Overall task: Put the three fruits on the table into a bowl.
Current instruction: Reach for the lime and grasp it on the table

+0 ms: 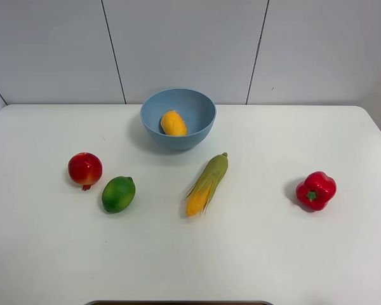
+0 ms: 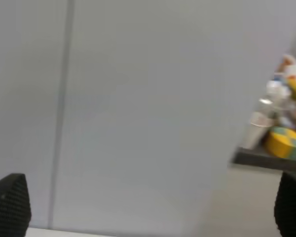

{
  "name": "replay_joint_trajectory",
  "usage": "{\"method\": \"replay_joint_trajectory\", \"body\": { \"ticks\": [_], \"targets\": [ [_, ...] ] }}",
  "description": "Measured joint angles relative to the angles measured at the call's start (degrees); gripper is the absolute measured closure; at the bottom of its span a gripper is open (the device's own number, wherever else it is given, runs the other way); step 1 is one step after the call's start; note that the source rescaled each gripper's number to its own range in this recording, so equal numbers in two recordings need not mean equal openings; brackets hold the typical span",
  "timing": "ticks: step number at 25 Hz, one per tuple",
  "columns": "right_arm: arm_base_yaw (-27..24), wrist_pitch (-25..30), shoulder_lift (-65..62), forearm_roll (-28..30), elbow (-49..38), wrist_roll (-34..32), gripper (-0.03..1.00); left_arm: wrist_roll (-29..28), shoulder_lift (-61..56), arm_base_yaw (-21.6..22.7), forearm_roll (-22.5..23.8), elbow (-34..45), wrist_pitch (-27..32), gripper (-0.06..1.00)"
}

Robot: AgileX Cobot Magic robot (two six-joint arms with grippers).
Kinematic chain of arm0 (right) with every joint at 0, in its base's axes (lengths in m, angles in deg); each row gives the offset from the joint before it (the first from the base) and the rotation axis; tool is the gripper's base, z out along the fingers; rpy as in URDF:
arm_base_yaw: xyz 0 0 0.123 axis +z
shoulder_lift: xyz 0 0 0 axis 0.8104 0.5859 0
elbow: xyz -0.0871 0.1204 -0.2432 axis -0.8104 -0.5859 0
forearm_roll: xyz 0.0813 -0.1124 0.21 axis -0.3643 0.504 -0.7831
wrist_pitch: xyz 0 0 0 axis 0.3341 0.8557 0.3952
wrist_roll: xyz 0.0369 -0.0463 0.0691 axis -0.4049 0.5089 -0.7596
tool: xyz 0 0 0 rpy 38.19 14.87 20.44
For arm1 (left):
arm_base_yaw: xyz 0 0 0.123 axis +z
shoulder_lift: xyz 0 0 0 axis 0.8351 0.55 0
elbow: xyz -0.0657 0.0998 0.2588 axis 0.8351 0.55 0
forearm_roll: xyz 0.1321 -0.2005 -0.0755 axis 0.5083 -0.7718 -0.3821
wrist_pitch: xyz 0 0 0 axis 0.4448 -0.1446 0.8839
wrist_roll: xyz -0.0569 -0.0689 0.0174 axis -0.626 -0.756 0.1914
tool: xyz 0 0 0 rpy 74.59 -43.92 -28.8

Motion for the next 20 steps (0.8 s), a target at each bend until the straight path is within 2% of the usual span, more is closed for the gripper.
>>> {"method": "replay_joint_trajectory", "body": {
  "ticks": [3, 9, 13, 20],
  "targets": [
    [-8.2, 0.3, -5.0, -5.1, -3.2, 3.3, -0.03, 0.0, 0.0, 0.0, 0.0, 0.0, 0.0, -0.06],
    [-17.4, 0.5, -15.3, -12.7, -15.7, 4.2, -0.03, 0.0, 0.0, 0.0, 0.0, 0.0, 0.0, -0.06],
    [-18.7, 0.5, -22.8, -15.4, -28.0, 2.7, -0.03, 0.0, 0.0, 0.0, 0.0, 0.0, 0.0, -0.06],
    [-18.7, -0.1, -35.3, -16.2, -49.9, -0.9, -0.03, 0.0, 0.0, 0.0, 0.0, 0.0, 0.0, -0.06]
  ]
}}
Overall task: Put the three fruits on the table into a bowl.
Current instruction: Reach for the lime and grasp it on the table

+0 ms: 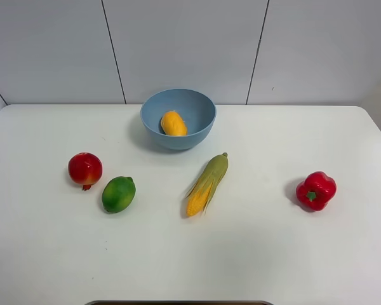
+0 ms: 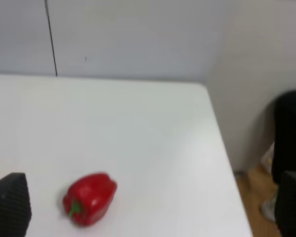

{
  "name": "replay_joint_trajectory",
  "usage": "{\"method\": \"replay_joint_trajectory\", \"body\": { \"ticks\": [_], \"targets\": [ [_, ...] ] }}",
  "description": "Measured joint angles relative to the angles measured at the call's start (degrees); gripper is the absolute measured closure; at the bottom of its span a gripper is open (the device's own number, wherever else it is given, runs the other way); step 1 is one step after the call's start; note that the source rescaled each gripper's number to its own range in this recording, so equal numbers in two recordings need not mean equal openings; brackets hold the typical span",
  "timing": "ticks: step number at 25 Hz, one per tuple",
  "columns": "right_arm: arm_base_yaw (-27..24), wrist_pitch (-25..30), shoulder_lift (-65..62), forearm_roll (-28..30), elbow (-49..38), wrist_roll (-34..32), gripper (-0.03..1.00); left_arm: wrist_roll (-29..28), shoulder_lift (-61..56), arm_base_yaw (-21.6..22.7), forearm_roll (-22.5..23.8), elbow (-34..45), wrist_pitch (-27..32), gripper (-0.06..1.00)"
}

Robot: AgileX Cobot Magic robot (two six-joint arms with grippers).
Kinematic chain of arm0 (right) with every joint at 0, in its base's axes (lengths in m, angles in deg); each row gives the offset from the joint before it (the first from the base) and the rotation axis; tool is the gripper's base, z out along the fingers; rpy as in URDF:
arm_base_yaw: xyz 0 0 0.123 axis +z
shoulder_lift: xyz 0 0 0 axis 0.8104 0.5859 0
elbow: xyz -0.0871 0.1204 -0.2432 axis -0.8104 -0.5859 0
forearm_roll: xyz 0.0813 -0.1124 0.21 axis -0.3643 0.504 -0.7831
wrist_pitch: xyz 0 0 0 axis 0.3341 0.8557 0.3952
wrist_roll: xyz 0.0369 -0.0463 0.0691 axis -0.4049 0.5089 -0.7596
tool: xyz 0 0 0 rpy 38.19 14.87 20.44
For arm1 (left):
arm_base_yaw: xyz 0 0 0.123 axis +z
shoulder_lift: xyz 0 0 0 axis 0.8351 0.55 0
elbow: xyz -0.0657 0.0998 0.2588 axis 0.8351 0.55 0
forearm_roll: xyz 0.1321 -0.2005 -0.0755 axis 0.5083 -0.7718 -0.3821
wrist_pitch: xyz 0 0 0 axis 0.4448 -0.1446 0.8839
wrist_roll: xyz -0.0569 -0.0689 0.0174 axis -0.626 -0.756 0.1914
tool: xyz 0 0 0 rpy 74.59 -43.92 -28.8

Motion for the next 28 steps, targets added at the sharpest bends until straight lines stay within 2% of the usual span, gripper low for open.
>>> {"method": "replay_joint_trajectory", "body": {
  "ticks": [6, 11, 21, 28],
  "targets": [
    [0.0, -1.3, -8.4, -2.2, -13.9, -2.5, -0.03, 0.0, 0.0, 0.0, 0.0, 0.0, 0.0, -0.06],
    [-0.1, -3.6, -14.1, -3.1, -21.5, -2.5, -0.03, 0.0, 0.0, 0.0, 0.0, 0.0, 0.0, -0.06],
    [-2.1, -6.2, -21.1, -5.2, -28.7, -2.3, -0.03, 0.0, 0.0, 0.0, 0.0, 0.0, 0.0, -0.06],
    [-2.1, -6.3, -21.1, -5.3, -29.1, -1.5, -0.03, 0.0, 0.0, 0.0, 0.0, 0.0, 0.0, -0.06]
  ]
}}
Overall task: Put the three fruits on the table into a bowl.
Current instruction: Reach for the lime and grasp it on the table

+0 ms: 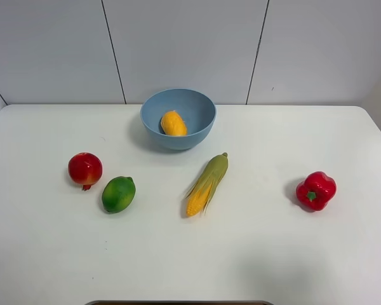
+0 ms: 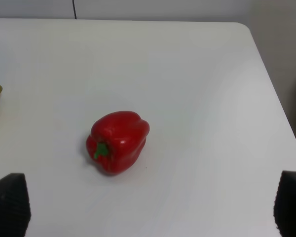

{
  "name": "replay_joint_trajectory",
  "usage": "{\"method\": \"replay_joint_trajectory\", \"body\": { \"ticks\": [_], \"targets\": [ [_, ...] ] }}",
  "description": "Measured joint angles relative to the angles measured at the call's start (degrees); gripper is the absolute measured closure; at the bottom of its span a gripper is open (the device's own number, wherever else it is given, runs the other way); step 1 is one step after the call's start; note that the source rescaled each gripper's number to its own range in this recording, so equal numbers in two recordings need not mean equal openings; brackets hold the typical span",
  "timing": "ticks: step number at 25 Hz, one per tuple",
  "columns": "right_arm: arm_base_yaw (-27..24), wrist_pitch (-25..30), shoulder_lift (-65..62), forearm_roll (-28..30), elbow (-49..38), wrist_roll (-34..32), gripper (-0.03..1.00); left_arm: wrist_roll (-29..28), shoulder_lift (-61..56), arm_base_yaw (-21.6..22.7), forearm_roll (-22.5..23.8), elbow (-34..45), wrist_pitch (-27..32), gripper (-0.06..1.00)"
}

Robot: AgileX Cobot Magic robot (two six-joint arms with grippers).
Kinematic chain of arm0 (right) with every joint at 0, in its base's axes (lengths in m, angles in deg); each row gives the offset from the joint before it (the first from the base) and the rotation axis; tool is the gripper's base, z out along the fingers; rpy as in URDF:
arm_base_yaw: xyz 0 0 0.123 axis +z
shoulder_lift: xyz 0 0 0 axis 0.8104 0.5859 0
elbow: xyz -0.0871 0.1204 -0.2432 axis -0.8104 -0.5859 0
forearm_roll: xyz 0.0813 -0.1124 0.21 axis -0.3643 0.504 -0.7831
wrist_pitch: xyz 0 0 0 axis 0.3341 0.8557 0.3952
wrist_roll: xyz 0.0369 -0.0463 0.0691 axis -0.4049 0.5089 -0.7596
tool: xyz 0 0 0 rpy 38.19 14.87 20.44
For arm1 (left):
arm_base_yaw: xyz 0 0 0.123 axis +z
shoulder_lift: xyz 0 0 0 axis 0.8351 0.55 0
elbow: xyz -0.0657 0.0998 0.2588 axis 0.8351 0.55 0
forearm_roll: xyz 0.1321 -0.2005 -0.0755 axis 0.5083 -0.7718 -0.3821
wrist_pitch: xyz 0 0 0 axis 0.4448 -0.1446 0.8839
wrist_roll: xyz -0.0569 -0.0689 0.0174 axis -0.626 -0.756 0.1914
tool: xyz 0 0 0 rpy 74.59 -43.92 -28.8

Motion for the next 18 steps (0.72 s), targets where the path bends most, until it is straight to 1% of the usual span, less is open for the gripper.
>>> {"method": "replay_joint_trajectory", "body": {
  "ticks": [18],
  "targets": [
    [0.0, 0.0, 0.0, 0.0, 0.0, 0.0, -0.03, 0.0, 0.0, 0.0, 0.0, 0.0, 0.0, -0.06]
  ]
}}
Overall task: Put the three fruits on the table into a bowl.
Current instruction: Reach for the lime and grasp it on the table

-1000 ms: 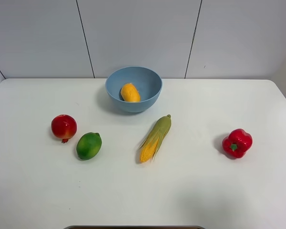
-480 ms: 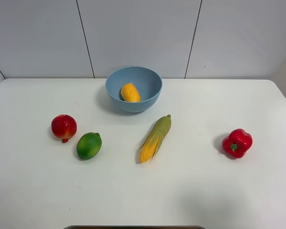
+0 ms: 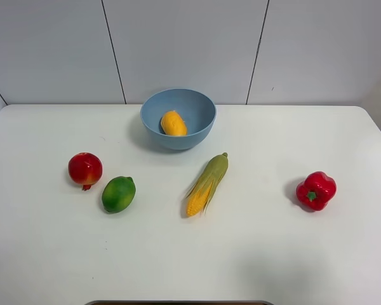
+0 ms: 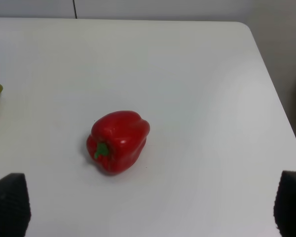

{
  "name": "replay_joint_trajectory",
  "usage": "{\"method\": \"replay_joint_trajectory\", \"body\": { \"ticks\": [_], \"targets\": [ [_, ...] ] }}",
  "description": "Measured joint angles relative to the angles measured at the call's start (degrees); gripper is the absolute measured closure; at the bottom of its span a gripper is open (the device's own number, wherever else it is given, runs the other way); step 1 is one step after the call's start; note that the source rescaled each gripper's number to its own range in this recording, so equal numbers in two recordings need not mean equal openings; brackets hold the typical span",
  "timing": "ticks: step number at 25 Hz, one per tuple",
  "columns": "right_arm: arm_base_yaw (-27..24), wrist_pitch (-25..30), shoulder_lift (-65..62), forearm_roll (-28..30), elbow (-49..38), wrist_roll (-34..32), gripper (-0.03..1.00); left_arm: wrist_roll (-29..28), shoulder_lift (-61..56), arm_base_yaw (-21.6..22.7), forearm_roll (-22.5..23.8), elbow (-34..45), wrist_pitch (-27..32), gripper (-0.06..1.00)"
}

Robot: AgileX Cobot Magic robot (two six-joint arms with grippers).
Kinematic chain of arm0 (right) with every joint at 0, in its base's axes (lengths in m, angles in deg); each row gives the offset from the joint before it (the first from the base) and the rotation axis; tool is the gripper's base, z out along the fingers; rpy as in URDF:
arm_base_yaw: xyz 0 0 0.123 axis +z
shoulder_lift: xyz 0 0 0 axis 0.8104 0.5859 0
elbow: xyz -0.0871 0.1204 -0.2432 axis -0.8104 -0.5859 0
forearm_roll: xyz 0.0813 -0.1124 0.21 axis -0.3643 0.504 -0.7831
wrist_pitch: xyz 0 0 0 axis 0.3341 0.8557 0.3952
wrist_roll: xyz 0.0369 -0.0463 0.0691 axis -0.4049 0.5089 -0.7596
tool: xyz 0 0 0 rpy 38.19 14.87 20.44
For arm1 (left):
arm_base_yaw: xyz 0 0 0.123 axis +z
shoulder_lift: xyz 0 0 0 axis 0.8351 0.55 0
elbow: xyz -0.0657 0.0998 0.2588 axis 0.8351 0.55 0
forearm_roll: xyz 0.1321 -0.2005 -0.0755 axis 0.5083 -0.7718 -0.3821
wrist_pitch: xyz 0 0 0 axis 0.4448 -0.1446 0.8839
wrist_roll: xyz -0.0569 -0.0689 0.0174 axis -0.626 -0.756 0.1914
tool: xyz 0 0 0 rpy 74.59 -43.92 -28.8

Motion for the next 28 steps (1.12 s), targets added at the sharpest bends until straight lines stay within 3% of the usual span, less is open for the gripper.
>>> {"method": "replay_joint_trajectory", "body": {
  "ticks": [22, 28],
  "targets": [
    [0.0, 0.0, 0.0, 0.0, 0.0, 0.0, -0.03, -0.7, 0.1, 0.0, 2.6, -0.1, 0.0, -0.06],
    [0.0, 0.0, 0.0, 0.0, 0.0, 0.0, -0.03, -1.5, 11.0, 0.0, 2.7, -8.0, 1.2, -0.06]
  ]
}}
